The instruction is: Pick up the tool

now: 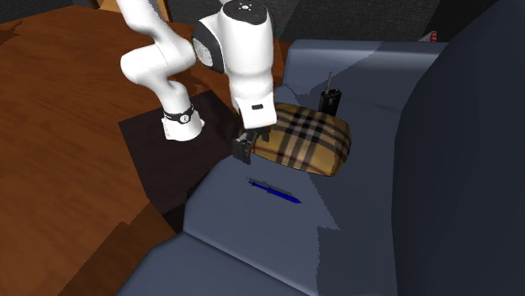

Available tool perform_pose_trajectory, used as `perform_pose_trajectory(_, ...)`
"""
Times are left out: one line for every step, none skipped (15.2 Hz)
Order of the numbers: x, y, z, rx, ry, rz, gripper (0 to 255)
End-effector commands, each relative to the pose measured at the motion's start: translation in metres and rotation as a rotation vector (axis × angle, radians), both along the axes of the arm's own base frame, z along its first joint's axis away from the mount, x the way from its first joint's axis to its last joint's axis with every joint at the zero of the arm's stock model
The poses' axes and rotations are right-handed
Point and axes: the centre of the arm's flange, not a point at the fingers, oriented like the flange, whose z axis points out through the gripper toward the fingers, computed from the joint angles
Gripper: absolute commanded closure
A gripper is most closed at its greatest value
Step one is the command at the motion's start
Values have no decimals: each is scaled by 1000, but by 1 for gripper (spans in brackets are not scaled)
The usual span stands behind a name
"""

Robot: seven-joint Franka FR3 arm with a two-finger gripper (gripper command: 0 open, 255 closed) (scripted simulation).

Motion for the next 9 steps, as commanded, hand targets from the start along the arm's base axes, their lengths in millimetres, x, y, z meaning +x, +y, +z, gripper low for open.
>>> perform_pose_trajectory(14,7,-22,11,13,19,0)
perform_pose_trajectory(22,11,-33,16,19,28,0)
perform_pose_trajectory(29,15,-44,21,25,37,0)
perform_pose_trajectory(36,19,-55,26,32,46,0)
perform_pose_trajectory(43,23,-66,31,38,56,0)
perform_pose_trajectory(49,27,-77,36,44,65,0)
perform_pose_trajectory(56,31,-88,41,51,74,0)
perform_pose_trajectory(63,36,-99,46,57,83,0)
perform_pose_trajectory(69,41,-110,51,63,92,0)
